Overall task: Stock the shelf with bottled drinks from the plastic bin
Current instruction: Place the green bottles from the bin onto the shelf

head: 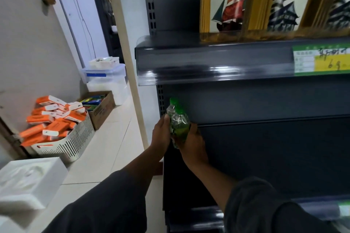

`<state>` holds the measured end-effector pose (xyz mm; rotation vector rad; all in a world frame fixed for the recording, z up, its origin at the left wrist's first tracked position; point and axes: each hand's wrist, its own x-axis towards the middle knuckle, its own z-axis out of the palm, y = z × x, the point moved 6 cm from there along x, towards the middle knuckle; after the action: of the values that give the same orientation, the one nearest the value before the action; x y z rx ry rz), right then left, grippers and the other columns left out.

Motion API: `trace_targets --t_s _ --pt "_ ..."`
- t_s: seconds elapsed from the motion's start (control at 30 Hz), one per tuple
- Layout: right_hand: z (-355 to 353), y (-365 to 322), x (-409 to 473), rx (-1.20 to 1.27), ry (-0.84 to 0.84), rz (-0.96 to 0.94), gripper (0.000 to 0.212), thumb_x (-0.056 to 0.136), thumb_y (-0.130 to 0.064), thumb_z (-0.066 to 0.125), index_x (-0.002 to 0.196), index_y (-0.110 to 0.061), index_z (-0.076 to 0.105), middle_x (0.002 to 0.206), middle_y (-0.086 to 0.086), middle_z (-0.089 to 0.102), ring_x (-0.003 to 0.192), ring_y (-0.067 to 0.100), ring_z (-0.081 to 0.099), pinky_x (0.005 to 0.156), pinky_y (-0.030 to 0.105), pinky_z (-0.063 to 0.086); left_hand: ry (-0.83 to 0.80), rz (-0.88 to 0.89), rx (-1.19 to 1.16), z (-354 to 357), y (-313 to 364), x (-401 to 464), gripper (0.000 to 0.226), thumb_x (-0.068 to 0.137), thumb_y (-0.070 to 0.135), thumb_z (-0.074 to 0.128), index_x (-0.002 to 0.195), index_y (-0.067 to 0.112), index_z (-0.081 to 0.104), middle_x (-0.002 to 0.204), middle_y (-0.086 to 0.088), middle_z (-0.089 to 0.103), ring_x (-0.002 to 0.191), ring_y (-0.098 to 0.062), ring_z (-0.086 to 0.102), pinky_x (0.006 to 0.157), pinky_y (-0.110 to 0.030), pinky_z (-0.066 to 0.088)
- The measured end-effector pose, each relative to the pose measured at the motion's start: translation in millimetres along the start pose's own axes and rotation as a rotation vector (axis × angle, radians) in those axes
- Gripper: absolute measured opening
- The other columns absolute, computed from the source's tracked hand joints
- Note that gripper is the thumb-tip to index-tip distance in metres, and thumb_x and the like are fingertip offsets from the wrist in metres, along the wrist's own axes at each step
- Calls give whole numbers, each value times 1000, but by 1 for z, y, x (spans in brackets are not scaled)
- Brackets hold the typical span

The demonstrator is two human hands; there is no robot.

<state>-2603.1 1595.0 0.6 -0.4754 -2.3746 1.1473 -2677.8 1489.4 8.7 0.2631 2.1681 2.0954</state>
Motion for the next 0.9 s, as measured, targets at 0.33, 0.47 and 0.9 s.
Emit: trace_targets --t_s 0.33,0.47,0.9 --pt "16 -3 22 -1 -3 64 65 84 -32 76 135 -15 40 132 13 56 116 34 58 88 37 46 -64 -113 -162 12 -4 14 57 106 55 24 137 20 58 128 -6 65 110 -16 63 104 -38 48" --pt "21 -4 27 -32 -18 42 63 85 -29 75 134 -13 40 132 16 55 117 37 56 85 38 44 -49 -170 -184 11 -7 18 54 106 53 24 132 20 59 104 3 66 91 -6 61 75 -23 48" --pt "-10 7 5 -20 -103 -15 106 71 -55 82 153 -23 23 149 12 44 136 32 44 105 41 45 178 67 76 -15 3 -26 39 109 44 27 116 27 62 100 20 56 102 -6 50 85 -21 38"
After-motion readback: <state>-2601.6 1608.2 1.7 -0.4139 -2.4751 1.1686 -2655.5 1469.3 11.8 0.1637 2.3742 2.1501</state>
